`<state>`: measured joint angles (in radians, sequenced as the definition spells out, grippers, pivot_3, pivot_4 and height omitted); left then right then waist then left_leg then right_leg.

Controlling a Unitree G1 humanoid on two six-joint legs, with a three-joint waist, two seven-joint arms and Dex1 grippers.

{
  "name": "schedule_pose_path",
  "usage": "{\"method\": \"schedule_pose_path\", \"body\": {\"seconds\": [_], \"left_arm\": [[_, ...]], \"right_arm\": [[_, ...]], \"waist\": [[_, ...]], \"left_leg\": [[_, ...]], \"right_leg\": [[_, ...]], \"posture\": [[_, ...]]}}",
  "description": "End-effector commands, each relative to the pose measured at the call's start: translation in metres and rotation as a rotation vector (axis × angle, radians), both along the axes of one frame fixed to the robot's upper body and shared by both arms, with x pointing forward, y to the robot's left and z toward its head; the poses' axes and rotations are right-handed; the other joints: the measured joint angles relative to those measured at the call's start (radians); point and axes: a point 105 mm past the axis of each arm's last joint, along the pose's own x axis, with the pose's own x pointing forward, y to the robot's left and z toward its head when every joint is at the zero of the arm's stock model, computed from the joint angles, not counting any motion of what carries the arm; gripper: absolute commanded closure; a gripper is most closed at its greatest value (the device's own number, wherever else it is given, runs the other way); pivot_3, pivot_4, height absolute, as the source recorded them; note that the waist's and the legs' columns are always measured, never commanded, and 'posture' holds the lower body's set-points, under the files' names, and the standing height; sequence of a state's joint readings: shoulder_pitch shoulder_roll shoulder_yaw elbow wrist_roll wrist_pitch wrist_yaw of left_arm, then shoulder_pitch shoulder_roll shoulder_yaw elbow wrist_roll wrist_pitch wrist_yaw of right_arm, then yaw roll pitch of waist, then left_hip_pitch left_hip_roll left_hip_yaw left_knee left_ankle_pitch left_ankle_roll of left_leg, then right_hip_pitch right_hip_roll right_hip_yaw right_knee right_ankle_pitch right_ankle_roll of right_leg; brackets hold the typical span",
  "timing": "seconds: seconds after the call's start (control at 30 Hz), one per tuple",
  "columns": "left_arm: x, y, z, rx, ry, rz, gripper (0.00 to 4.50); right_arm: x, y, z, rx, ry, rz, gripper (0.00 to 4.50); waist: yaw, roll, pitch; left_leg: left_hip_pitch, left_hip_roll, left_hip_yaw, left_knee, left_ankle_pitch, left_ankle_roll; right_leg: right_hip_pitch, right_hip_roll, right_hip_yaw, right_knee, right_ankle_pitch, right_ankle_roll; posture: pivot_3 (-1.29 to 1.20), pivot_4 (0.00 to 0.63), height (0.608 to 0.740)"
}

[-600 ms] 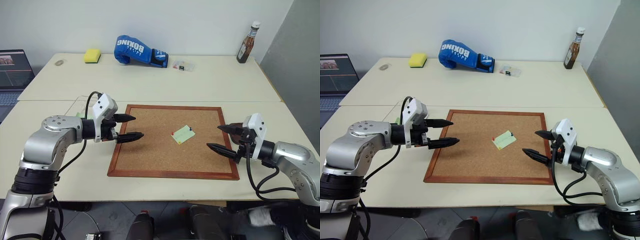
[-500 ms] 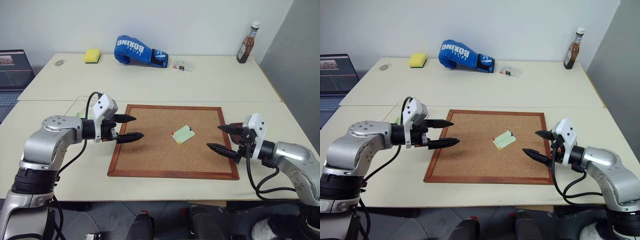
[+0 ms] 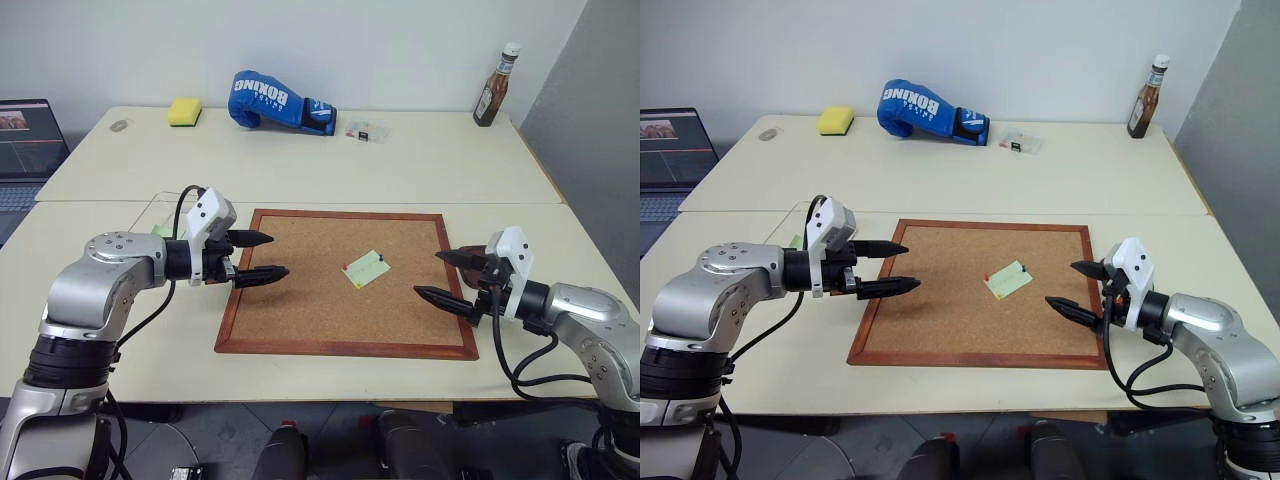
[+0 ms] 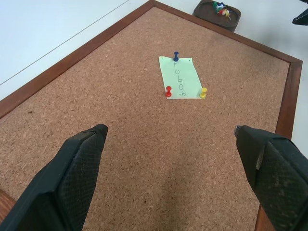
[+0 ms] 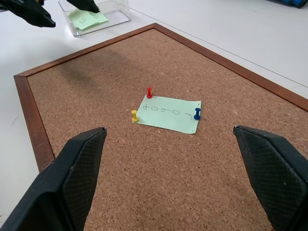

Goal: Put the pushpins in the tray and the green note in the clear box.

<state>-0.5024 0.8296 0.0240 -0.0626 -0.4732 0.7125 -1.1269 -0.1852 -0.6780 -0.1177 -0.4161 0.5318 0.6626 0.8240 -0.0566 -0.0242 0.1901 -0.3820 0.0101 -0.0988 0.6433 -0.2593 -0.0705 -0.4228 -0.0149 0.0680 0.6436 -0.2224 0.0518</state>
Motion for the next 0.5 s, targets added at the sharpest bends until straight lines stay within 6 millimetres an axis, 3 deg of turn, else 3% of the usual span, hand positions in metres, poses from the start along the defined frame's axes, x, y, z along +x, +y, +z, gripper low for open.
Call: {"method": "schedule_pose_path", "body": {"seconds": [0.03, 0.17, 0.33, 0.5], "left_arm": [[-0.001, -0.003, 0.01, -0.012, -0.033, -0.025, 0.0], [0.003, -0.004, 0.01, -0.031, -0.058, 0.003, 0.0], [0.008, -0.015, 0.01, -0.088, -0.141, 0.042, 0.8], [0.007, -0.035, -0.007, -0.092, -0.18, 0.049, 1.73]], "right_arm": [[-0.001, 0.003, 0.011, 0.017, -0.046, 0.014, 0.02], [0.004, 0.002, 0.011, 0.016, -0.063, -0.016, 0.02], [0.018, 0.001, 0.007, 0.032, -0.091, -0.102, 0.0], [0.027, 0.014, 0.005, 0.063, -0.117, -0.127, 0.0]], "waist": [[0.0, 0.0, 0.0], [0.0, 0.0, 0.0], [0.001, 0.0, 0.0], [0.0, 0.0, 0.0]], "left_leg": [[0.0, 0.0, 0.0, 0.0, 0.0, 0.0], [0.0, 0.0, 0.0, 0.0, 0.0, 0.0], [0.0, 0.0, 0.0, 0.001, 0.0, 0.0], [0.001, 0.0, 0.0, 0.001, 0.0, 0.0]], "right_leg": [[0.0, 0.0, 0.0, 0.0, 0.0, 0.0], [0.0, 0.0, 0.0, 0.0, 0.001, 0.002], [0.0, 0.0, 0.0, 0.0, 0.002, 0.003], [0.001, 0.0, 0.001, 0.001, 0.003, 0.005]], "posture": [[0.0, 0.15, 0.74], [0.0, 0.15, 0.74], [0.0, 0.15, 0.74], [0.0, 0.15, 0.74]]}}
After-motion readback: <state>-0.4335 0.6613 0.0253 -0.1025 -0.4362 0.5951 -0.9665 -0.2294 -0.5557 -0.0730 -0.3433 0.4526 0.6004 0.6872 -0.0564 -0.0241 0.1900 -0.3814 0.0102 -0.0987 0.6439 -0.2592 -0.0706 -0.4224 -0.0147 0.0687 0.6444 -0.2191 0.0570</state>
